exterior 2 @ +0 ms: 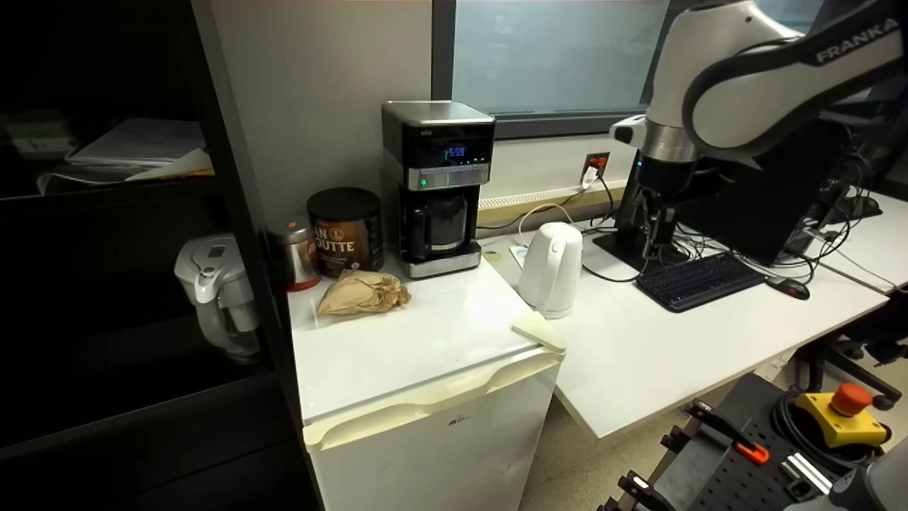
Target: Press the button on the coffee machine
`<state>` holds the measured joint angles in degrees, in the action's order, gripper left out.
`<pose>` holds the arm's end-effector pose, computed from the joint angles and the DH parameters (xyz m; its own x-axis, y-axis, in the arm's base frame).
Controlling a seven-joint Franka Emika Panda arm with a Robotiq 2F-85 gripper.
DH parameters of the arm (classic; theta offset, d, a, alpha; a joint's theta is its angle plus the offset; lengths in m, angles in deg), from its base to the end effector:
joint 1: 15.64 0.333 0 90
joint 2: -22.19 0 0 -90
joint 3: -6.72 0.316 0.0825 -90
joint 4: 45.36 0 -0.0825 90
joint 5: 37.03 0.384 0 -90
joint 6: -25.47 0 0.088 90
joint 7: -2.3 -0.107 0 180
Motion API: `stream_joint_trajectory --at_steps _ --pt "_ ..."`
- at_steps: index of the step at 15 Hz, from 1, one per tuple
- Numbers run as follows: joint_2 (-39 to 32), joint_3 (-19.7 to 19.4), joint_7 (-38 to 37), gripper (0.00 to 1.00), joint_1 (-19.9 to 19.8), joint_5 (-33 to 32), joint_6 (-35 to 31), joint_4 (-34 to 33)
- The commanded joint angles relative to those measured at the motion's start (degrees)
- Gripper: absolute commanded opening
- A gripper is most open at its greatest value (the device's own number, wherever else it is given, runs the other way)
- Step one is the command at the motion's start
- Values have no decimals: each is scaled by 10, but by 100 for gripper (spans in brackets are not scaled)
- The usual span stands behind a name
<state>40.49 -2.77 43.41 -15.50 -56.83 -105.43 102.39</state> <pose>0.4132 -0.0746 0.3728 0.7079 0.6929 -0.1369 0.7061 -0.6894 0.1614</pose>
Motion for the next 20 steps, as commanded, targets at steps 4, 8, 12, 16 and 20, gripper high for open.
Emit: stream_joint_trajectory --at_steps 4,8,12,16,20 --pt "-137 57 63 100 4 -81 -20 -110" --pt "-187 87 53 60 6 -165 -61 -152" --pt "-214 99 18 29 8 -299 -127 -171" --pt "-227 100 -64 1 10 -454 -190 -185" --pt "-230 106 -143 1 13 -555 -220 -193"
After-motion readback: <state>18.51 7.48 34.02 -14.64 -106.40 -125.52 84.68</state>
